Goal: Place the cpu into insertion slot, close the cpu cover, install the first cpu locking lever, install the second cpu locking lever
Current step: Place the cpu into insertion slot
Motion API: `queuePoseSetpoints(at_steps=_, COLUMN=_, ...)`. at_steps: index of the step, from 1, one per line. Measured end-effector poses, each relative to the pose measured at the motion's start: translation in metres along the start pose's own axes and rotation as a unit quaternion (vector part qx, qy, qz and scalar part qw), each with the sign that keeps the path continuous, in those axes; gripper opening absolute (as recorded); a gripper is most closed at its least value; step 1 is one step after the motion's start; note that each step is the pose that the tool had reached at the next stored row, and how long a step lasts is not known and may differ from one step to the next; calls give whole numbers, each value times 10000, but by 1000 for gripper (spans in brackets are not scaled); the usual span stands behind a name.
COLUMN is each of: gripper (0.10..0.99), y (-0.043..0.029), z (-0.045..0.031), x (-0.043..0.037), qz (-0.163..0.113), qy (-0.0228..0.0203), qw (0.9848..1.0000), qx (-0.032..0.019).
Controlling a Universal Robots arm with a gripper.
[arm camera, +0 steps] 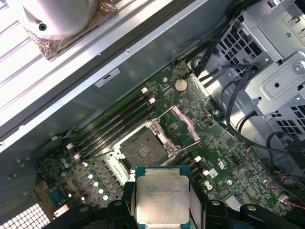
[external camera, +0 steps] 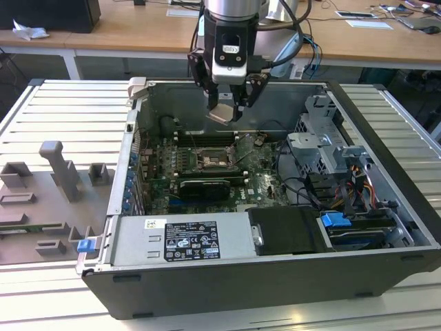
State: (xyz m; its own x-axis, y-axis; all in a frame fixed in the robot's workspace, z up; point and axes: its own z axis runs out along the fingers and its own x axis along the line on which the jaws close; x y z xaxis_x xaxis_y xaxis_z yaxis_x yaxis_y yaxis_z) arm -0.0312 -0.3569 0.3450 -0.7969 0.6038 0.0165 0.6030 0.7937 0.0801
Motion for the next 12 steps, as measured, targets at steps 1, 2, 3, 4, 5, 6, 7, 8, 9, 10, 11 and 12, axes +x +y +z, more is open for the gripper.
queuePoseSetpoints(at_steps=1, gripper=541, y=0, z=2, x=0, qz=4, qy=0, qw=10000, qx=0)
queuePoseSetpoints(at_steps=2, gripper=541, y=0, z=4, x=0, qz=8, qy=0, qw=10000, qx=0)
queuePoseSetpoints(at_steps=3, gripper=541, y=0, z=6, x=0, qz=13, qy=0, qw=10000, qx=0)
queuePoseSetpoints(at_steps=4, gripper=541, y=-1, z=8, x=0, qz=17, qy=-1, qw=10000, qx=0)
queuePoseSetpoints(at_steps=5, gripper=541, y=-1, z=11, x=0, qz=21, qy=-1, qw=10000, qx=0)
queuePoseSetpoints(at_steps=6, gripper=541, y=-1, z=13, x=0, qz=25, qy=-1, qw=10000, qx=0)
queuePoseSetpoints(at_steps=7, gripper=541, y=-1, z=15, x=0, qz=29, qy=-1, qw=10000, qx=0)
queuePoseSetpoints(at_steps=8, gripper=541, y=-1, z=19, x=0, qz=36, qy=-2, qw=10000, qx=0)
queuePoseSetpoints(at_steps=9, gripper=541, y=-2, z=23, x=0, qz=51, qy=-4, qw=10000, qx=0)
queuePoseSetpoints(at_steps=10, gripper=541, y=-2, z=29, x=0, qz=103, qy=-12, qw=9999, qx=5)
queuePoseSetpoints(at_steps=11, gripper=541, y=-3, z=32, x=0, qz=147, qy=-16, qw=9999, qx=5)
queuePoseSetpoints(at_steps=12, gripper=541, y=-3, z=36, x=0, qz=192, qy=-20, qw=9998, qx=4)
